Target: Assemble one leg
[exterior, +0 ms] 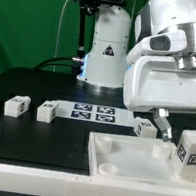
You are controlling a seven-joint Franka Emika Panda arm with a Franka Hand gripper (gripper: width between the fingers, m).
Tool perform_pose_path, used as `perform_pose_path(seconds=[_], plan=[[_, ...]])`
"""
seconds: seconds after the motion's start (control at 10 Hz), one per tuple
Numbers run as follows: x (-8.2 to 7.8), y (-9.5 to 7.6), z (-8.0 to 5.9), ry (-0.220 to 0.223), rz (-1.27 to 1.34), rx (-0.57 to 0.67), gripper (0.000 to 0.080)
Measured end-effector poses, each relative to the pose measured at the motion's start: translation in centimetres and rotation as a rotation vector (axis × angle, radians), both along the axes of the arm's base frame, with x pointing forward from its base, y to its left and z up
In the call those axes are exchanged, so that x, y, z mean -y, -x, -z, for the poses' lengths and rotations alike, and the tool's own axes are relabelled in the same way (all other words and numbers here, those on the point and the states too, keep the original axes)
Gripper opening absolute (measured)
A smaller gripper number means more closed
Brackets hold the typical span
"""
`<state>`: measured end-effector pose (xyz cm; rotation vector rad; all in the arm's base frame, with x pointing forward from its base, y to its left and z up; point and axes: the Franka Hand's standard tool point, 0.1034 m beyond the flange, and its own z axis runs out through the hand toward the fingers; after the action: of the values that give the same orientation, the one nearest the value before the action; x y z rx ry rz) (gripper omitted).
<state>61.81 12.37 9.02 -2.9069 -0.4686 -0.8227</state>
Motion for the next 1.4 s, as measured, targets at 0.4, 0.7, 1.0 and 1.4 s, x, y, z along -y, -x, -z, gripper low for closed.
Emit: perform_pose_path(seconds=[0.4, 0.7, 1.0, 1.4], plan=[[-0.2, -0.6, -0.4, 0.024, -0.007, -0.215, 0.0649], [0.1, -1.2, -1.0, 0.054, -0.01, -0.463, 0.0649], [0.1, -1.3, -0.9, 0.065, -0.024, -0.634, 0.0649], [0.0, -1.7, -0.9, 0.059, -0.003, -0.612, 0.0649]])
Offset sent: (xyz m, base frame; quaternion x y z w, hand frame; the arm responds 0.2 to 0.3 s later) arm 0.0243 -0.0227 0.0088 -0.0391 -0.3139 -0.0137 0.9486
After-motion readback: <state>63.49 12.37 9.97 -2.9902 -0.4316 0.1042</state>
